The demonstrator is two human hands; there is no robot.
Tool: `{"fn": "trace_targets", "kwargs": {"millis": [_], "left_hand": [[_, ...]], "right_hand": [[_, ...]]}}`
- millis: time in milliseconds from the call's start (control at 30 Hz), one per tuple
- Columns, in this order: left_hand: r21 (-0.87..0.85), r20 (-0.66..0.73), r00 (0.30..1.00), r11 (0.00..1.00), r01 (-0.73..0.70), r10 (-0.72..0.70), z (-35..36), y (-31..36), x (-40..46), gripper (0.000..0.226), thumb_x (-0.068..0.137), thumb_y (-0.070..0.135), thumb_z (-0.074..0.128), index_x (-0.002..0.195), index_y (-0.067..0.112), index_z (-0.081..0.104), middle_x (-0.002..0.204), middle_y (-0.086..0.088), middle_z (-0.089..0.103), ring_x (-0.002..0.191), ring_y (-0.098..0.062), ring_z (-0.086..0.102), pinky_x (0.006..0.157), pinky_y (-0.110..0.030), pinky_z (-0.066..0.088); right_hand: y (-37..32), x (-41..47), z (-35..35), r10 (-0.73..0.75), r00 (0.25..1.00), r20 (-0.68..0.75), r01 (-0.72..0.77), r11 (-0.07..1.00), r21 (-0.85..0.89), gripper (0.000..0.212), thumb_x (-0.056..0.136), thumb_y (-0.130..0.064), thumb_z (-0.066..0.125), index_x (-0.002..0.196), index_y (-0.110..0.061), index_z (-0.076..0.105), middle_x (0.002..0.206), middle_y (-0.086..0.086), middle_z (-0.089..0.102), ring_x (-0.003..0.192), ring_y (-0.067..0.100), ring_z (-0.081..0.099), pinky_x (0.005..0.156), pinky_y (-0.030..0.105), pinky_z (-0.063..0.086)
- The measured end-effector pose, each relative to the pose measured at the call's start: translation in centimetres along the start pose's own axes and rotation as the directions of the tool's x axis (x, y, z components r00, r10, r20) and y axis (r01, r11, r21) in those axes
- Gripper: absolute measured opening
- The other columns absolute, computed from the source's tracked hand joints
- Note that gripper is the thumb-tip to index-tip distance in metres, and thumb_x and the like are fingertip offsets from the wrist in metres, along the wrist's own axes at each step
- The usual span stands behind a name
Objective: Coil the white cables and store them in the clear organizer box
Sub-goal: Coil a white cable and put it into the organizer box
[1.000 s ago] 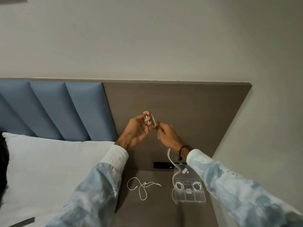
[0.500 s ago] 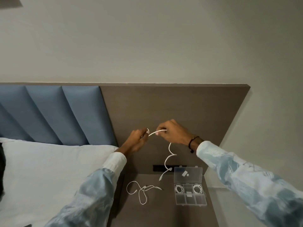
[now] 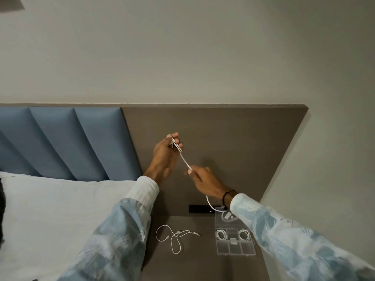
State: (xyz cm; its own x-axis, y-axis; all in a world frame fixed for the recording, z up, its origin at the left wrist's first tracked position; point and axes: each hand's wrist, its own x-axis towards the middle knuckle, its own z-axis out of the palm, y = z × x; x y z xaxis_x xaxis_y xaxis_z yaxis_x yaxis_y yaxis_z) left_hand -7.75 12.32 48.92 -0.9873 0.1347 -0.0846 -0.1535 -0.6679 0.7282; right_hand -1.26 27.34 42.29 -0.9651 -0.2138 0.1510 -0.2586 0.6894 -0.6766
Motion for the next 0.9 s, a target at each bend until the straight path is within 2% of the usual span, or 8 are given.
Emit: {"fn": "trace_targets", "kwargs": {"millis": [67, 133, 200, 267, 400, 567, 767, 900], "left_hand": [[0.296, -0.052, 0.979, 0.940, -0.171, 0.195, -0.7, -0.9, 0.2, 0.032, 0.108, 0.018, 0.037, 0.100, 0.001, 0.063, 0.075, -0.007, 0.061, 0.065, -0.016, 0.062, 0.071, -0.027, 0.056], [0.715, 0.158, 0.918, 0.599, -0.360, 0.364, -2.3, -1.7, 0.1, 0.031, 0.108, 0.018, 0.039, 0.102, 0.000, 0.064, 0.079, -0.008, 0.067, 0.068, -0.013, 0.065, 0.070, -0.018, 0.054], [0.874, 0.425, 0.879, 0.155, -0.461, 0.217, -4.2, -2.1, 0.1, 0.025, 0.106, 0.018, 0.043, 0.095, 0.008, 0.063, 0.079, -0.003, 0.068, 0.067, -0.011, 0.063, 0.067, -0.017, 0.047], [0.879, 0.477, 0.879, -0.002, -0.477, 0.001, -5.2, -2.4, 0.0, 0.028, 0.105, 0.024, 0.043, 0.083, 0.017, 0.058, 0.072, 0.000, 0.065, 0.062, -0.011, 0.059, 0.065, -0.029, 0.044], [0.887, 0.301, 0.921, 0.427, -0.177, -0.245, -4.7, -2.6, -1.0, 0.046, 0.103, 0.024, 0.034, 0.076, 0.016, 0.070, 0.055, 0.003, 0.049, 0.049, -0.010, 0.045, 0.056, -0.028, 0.041], [0.450, 0.392, 0.807, 0.857, 0.251, -0.442, -2.0, -0.5, -1.6, 0.031, 0.096, 0.019, 0.033, 0.082, 0.009, 0.059, 0.058, 0.001, 0.032, 0.048, -0.013, 0.030, 0.053, -0.029, 0.031], [-0.035, 0.157, 0.982, 0.993, 0.113, -0.106, 0.3, 0.3, -0.5, 0.028, 0.103, 0.014, 0.036, 0.093, 0.006, 0.061, 0.066, -0.001, 0.046, 0.057, -0.012, 0.047, 0.064, -0.026, 0.045], [0.493, 0.073, 0.964, 0.831, -0.257, 0.255, -1.1, -0.9, 0.3, 0.032, 0.108, 0.017, 0.038, 0.108, -0.003, 0.063, 0.081, -0.011, 0.065, 0.071, -0.018, 0.065, 0.075, -0.030, 0.057]], "right_hand": [[-0.4, 0.0, 0.2, -0.028, 0.998, 0.064, 0.029, 0.999, -0.028, 0.031, 0.107, -0.031, 0.039, 0.113, -0.020, 0.067, 0.086, -0.007, 0.068, 0.077, 0.012, 0.064, 0.069, 0.033, 0.051], [-0.9, 0.5, -0.7, -0.056, 0.995, 0.081, 0.062, 0.995, -0.081, 0.027, 0.106, -0.029, 0.043, 0.108, -0.017, 0.066, 0.077, -0.010, 0.060, 0.066, 0.008, 0.057, 0.061, 0.030, 0.046], [-1.2, 1.2, -2.4, -0.088, 0.995, 0.049, 0.095, 0.982, -0.163, 0.022, 0.103, -0.029, 0.049, 0.102, -0.018, 0.068, 0.078, -0.001, 0.067, 0.067, 0.016, 0.062, 0.061, 0.035, 0.050], [-1.3, 1.9, -4.6, -0.144, 0.990, 0.010, 0.142, 0.956, -0.255, 0.016, 0.097, -0.032, 0.060, 0.095, -0.022, 0.072, 0.080, 0.001, 0.073, 0.071, 0.019, 0.066, 0.063, 0.034, 0.053], [-0.6, 2.9, -7.7, -0.191, 0.982, -0.007, 0.178, 0.928, -0.327, 0.022, 0.091, -0.043, 0.068, 0.086, -0.023, 0.074, 0.074, -0.008, 0.071, 0.065, 0.008, 0.063, 0.056, 0.025, 0.047], [0.2, 2.3, -6.2, -0.119, 0.989, -0.093, 0.105, 0.984, -0.143, 0.036, 0.103, -0.042, 0.050, 0.082, -0.019, 0.070, 0.061, -0.009, 0.060, 0.056, 0.013, 0.058, 0.056, 0.036, 0.050], [0.7, 1.0, -2.0, -0.001, 1.000, 0.012, 0.002, 1.000, -0.016, 0.035, 0.108, -0.034, 0.038, 0.111, -0.016, 0.068, 0.063, -0.010, 0.054, 0.052, 0.008, 0.050, 0.054, 0.031, 0.046], [-0.2, 0.8, -1.5, -0.052, 0.993, 0.110, 0.063, 0.993, -0.096, 0.031, 0.106, -0.034, 0.041, 0.107, -0.015, 0.066, 0.072, -0.005, 0.059, 0.063, 0.013, 0.057, 0.064, 0.042, 0.053]]}}
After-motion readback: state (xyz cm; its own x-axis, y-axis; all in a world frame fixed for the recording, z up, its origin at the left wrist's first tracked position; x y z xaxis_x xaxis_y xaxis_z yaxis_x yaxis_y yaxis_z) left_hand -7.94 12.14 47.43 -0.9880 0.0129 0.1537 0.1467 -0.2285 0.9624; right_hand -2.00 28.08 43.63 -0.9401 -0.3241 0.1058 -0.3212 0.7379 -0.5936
